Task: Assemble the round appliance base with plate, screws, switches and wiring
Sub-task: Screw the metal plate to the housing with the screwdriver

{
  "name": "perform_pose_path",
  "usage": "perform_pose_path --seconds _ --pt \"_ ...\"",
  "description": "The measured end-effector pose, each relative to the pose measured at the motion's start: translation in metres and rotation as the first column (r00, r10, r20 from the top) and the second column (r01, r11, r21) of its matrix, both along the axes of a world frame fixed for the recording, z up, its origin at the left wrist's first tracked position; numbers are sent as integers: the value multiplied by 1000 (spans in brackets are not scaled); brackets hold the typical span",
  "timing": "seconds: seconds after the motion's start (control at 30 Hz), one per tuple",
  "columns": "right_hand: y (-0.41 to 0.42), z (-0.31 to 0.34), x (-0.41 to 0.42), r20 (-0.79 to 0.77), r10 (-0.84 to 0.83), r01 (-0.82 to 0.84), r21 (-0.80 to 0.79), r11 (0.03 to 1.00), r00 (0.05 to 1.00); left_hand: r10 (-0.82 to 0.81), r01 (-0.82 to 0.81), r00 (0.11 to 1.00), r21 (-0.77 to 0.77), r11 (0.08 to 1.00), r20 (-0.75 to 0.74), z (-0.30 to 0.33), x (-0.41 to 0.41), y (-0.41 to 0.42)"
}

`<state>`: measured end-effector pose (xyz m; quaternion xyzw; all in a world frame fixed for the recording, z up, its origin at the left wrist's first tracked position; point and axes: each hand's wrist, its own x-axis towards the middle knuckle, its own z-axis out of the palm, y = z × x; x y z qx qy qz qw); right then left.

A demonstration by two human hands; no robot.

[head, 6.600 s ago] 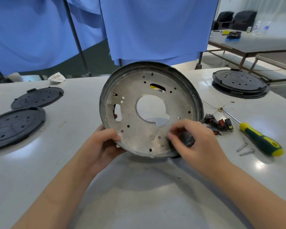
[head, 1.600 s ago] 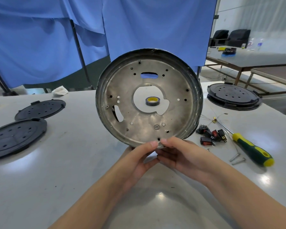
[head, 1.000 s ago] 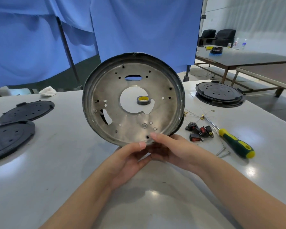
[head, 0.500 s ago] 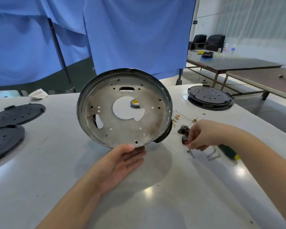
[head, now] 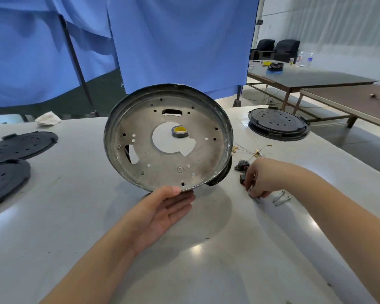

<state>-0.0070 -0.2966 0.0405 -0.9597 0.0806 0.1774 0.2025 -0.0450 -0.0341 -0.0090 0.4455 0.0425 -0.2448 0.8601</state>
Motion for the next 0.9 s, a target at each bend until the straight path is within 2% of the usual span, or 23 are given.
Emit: perform_pose_path --seconds 0.2,0.3,0.47,0.57,0.67,0.77,0.83,0.9 --pt "11 2 -6 25 0 2 -70 998 1000 22 -22 1000 -17 1000 -20 -1 2 1" --pt "10 1 -8 98 3 9 -131 991 995 20 -21 999 -36 999 -29 -3 3 0" --pt "5 9 -10 243 -10 30 -82 996 970 16 -19 999 -70 997 -52 -4 4 -2" --pt "3 25 -12 340 -13 13 4 1000 940 27 -31 998 -70 997 -56 -4 4 -2" --pt "4 50 -24 413 -21 -74 212 974 910 45 -48 997 -53 997 -56 -3 4 -2" --pt "18 72 -40 483 -36 -237 492 838 875 65 -65 997 -16 998 -32 -2 4 0" --pt "35 74 -48 555 8 -360 527 770 832 73 -73 997 8 997 -20 -1 4 0" --pt "55 65 -49 611 95 -444 451 775 786 83 -83 996 11 996 -25 -1 4 -1"
